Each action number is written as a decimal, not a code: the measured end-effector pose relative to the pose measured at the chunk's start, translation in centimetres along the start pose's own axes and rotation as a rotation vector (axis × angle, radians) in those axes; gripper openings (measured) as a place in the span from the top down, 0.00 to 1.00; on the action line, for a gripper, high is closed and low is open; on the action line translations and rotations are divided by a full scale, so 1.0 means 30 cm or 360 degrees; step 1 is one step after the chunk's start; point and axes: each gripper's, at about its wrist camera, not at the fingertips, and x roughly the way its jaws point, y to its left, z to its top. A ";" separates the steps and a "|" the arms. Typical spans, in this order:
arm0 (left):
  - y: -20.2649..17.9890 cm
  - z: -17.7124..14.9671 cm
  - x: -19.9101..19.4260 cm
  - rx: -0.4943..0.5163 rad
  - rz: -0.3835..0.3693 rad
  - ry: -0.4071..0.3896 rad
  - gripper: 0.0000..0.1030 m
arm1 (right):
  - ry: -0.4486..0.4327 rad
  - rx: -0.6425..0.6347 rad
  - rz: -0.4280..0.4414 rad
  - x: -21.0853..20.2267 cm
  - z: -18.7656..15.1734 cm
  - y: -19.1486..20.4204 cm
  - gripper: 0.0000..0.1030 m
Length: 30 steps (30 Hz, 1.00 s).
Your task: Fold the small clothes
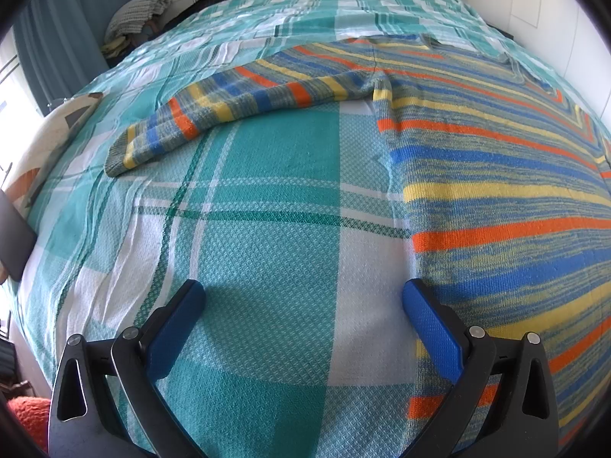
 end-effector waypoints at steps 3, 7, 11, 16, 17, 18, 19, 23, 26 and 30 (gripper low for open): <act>0.000 -0.003 -0.004 -0.0008 0.0003 -0.0011 0.00 | -0.0005 0.0011 0.0002 -0.003 -0.002 -0.002 0.00; 0.000 -0.005 -0.011 -0.0019 0.0010 -0.0029 0.00 | -0.0007 0.0014 0.0005 -0.004 -0.003 -0.004 0.00; 0.004 0.015 -0.026 -0.0013 0.0003 -0.0018 0.01 | -0.0008 0.0018 0.0008 -0.005 -0.002 -0.005 0.00; 0.038 0.040 -0.093 -0.0068 -0.0015 -0.0177 0.01 | 0.0014 0.0052 0.0059 -0.020 0.012 -0.023 0.01; 0.046 0.046 -0.103 -0.0079 -0.0010 -0.0204 0.01 | 0.0020 0.0109 0.0134 -0.038 0.024 -0.049 0.01; 0.053 0.050 -0.107 -0.0087 -0.0002 -0.0217 0.01 | -0.0004 0.0196 0.0229 -0.060 0.037 -0.082 0.01; 0.060 0.053 -0.108 -0.0098 0.0010 -0.0223 0.01 | -0.0066 0.0335 0.0345 -0.091 0.056 -0.140 0.01; 0.069 0.057 -0.082 -0.0130 0.0008 -0.0185 0.01 | -0.0268 0.0728 0.0554 -0.139 0.179 -0.407 0.01; 0.063 0.057 -0.070 -0.0123 0.0010 -0.0164 0.01 | -0.0216 0.1007 0.0596 -0.053 0.278 -0.627 0.06; 0.052 0.047 -0.069 -0.0088 0.0023 -0.0152 0.01 | 0.0002 0.1269 0.0660 0.125 0.329 -0.810 0.25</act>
